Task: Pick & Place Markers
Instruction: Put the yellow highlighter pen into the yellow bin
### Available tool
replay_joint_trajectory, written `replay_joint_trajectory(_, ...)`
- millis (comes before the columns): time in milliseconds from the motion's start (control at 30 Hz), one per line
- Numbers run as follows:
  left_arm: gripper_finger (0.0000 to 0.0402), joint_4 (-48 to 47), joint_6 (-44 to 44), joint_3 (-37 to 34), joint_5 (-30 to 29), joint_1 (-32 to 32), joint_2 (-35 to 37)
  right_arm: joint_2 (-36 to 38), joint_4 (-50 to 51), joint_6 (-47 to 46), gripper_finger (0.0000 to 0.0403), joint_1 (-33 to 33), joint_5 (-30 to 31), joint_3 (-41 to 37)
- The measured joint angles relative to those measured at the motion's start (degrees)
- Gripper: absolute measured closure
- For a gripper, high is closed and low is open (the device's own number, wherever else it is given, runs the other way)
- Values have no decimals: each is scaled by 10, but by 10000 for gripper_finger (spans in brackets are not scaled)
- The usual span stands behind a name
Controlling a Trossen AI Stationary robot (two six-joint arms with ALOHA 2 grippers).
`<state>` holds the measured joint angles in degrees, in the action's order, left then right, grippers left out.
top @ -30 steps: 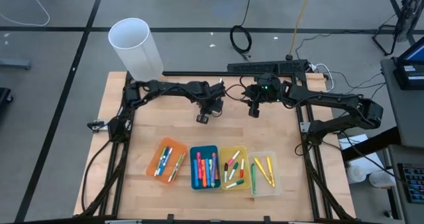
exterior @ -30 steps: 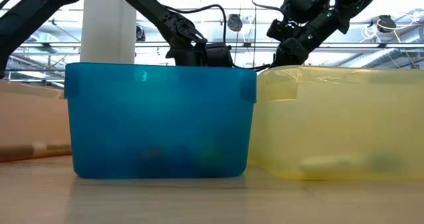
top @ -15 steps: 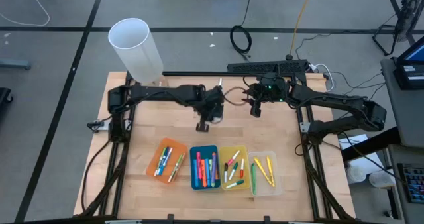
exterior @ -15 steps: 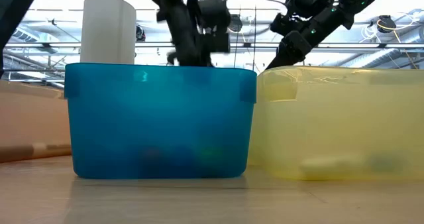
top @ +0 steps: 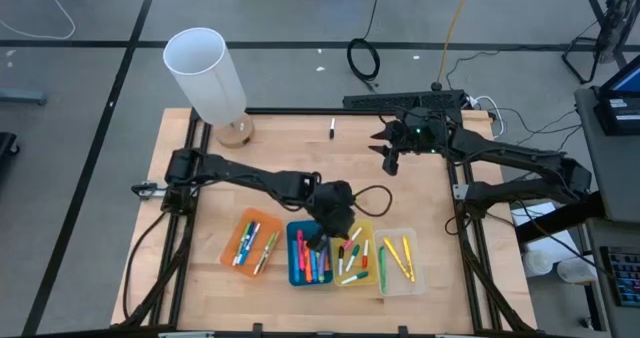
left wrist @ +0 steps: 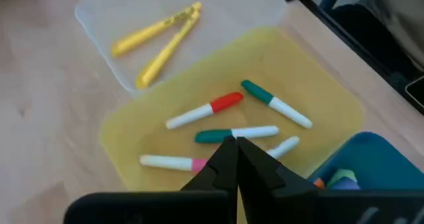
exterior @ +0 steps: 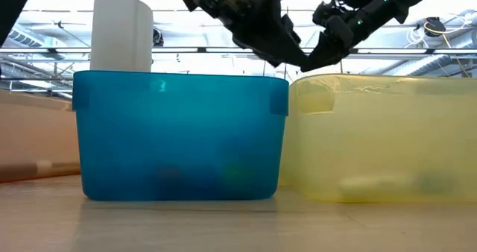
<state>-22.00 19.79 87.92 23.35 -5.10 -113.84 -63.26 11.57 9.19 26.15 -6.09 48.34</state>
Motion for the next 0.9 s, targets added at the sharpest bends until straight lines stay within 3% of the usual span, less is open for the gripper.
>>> replay_joint_trajectory(100, 399, -4, -21, 0, -16, -12, -4, 7, 11, -19, 261, 0, 1, 0)
replay_joint_trajectory(333, 365, -71, -104, 0, -266, -16, 21, 10, -16, -50, 261, 0, 0, -49)
replay_joint_trajectory(400, 354, -94, -122, 0, -296, -11, 22, 6, -37, -25, 261, -2, 1, -70)
replay_joint_trajectory(467, 343, -116, -124, -1, -278, -8, 26, 2, -76, -12, 261, -9, 1, -104)
replay_joint_trajectory(567, 328, -80, -101, -1, -172, 8, 32, -32, -177, -13, 260, -34, -13, -145)
replay_joint_trajectory(700, 321, -29, -83, -32, -57, 52, 49, -107, -213, -23, 243, -73, -16, -143)
replay_joint_trajectory(900, 344, 58, -113, -134, -60, 121, 124, -222, -209, 16, 199, -131, -18, -104)
